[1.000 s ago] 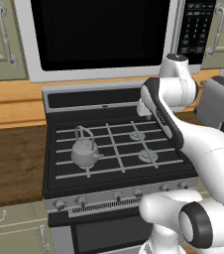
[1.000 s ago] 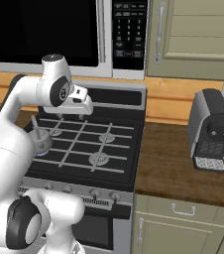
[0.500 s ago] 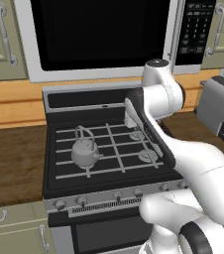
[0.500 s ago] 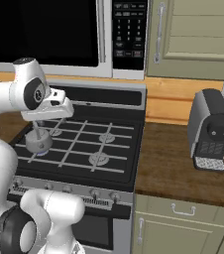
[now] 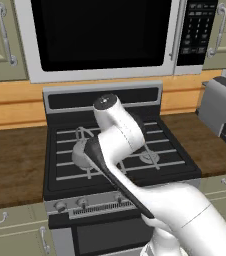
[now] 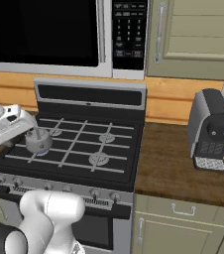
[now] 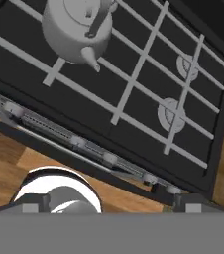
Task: Turn off the front left burner of the stove.
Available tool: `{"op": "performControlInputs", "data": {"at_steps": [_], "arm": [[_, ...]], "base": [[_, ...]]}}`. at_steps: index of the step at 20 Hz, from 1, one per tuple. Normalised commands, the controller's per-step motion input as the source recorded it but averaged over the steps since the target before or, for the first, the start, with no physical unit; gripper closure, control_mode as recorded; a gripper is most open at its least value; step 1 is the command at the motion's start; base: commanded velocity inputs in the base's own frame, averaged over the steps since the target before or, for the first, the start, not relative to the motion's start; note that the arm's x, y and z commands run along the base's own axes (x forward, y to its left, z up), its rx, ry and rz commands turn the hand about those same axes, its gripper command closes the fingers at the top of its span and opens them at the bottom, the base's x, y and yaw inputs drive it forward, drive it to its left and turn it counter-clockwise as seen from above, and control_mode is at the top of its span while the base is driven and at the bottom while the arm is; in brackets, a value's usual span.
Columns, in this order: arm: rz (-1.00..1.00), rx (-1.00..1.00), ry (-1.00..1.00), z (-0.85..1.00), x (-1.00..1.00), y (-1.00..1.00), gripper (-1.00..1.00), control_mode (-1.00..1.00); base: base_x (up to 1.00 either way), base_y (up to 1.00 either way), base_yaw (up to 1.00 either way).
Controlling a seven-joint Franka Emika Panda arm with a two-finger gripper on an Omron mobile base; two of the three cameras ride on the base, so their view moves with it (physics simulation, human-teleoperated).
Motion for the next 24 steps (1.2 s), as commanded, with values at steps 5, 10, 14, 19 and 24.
{"op": "performControlInputs", "data": {"at_steps": [5, 10, 14, 19, 24], "arm": [[0.31, -0.25, 0.03, -0.43, -0.2, 1.0, -1.0, -1.0], [0.35, -0.39, 0.0, -0.43, -0.3, 1.0, -1.0, -1.0], [0.38, -0.34, 0.05, -0.43, -0.23, 1.0, -1.0, -1.0], [0.38, -0.39, 0.03, -0.56, -0.42, 1.0, -1.0, -1.0], [0.43, -0.45, 0.0, -0.88, -0.32, 1.0, -1.0, -1.0]], "base": [[0.0, 0.0, 0.0], [0.0, 0.0, 0.0], [0.0, 0.0, 0.0], [0.0, 0.0, 0.0], [0.0, 0.0, 0.0]]}}
